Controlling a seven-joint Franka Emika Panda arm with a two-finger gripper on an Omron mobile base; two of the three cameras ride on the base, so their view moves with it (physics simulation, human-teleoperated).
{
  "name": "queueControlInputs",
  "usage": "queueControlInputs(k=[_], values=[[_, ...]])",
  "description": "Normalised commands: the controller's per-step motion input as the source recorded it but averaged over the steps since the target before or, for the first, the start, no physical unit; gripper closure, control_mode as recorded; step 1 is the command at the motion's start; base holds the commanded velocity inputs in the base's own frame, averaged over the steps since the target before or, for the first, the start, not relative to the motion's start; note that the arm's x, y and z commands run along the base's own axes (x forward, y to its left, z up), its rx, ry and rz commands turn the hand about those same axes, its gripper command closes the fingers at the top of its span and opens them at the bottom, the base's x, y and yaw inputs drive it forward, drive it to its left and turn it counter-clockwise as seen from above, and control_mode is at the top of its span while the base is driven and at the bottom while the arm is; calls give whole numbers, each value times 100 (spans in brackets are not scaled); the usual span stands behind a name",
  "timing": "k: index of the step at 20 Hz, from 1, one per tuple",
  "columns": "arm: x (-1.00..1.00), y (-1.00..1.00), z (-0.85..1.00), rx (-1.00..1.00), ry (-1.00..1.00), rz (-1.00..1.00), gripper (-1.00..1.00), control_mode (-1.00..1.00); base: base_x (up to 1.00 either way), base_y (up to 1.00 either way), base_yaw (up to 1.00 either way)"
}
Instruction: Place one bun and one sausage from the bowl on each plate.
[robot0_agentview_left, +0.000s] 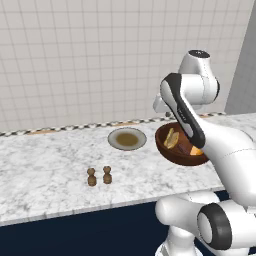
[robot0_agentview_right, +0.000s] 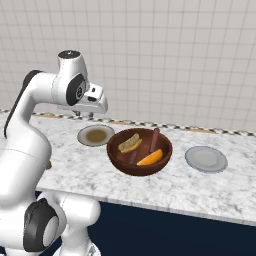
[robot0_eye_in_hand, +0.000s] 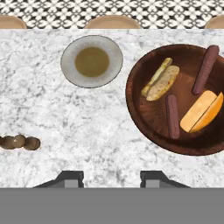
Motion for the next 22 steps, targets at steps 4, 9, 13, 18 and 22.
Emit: queueControlInputs(k=[4, 9, 13, 18, 22], values=[[0, -28, 0, 0, 0, -3, -100, -100, 0, 0, 0], [0, -59, -2, 1, 2, -12, -100, -100, 0, 0, 0], [0, -60, -16, 0, 0, -16, -100, -100, 0, 0, 0], [4, -47, -18, 0, 0, -19, -100, -100, 0, 0, 0], [18, -31, -24, 0, 0, -18, -100, -100, 0, 0, 0]])
